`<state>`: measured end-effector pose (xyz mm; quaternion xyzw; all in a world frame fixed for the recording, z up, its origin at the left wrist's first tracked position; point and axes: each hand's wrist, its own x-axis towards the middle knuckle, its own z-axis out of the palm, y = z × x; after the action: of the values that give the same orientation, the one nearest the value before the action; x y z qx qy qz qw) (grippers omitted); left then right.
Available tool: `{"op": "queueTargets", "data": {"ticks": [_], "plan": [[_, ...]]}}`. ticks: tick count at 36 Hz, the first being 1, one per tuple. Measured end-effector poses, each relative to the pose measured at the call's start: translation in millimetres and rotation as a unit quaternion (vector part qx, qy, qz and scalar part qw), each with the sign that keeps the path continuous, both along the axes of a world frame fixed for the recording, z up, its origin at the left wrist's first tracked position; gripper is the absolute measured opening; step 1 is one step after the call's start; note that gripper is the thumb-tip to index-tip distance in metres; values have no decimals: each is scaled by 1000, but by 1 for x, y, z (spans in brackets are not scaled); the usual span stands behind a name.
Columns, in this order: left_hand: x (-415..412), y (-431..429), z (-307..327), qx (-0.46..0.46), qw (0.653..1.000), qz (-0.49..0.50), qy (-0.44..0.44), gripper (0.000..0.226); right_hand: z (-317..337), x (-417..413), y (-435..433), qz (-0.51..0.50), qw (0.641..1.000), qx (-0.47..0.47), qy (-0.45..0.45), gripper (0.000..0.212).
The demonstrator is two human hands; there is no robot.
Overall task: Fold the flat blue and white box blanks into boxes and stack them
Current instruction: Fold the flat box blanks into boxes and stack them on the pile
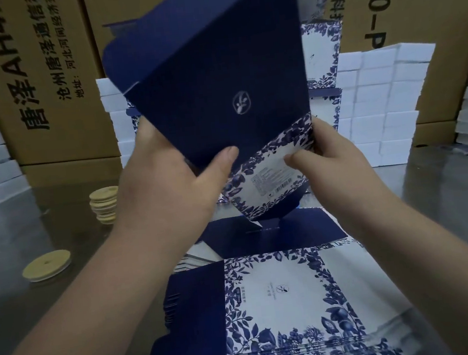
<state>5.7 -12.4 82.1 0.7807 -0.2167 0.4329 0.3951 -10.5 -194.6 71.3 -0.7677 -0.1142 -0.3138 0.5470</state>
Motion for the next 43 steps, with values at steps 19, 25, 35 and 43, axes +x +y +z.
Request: {"op": "queueTargets", "data": {"ticks": [19,25,35,43], "plan": [[35,10,2,-464,837,-253,144,9,-3,19,-18,-91,907,408,53,16],[48,8,-9,-515,803,-250,168,11,-13,23,-6,-44,862,498,78,16],[51,-1,-17,-577,751,-265,182,13,-22,26,-1,55,874,474,95,17],[43,-12,-22,-574,751,-268,186,10,-21,25,-2,0,894,447,4,43]]}}
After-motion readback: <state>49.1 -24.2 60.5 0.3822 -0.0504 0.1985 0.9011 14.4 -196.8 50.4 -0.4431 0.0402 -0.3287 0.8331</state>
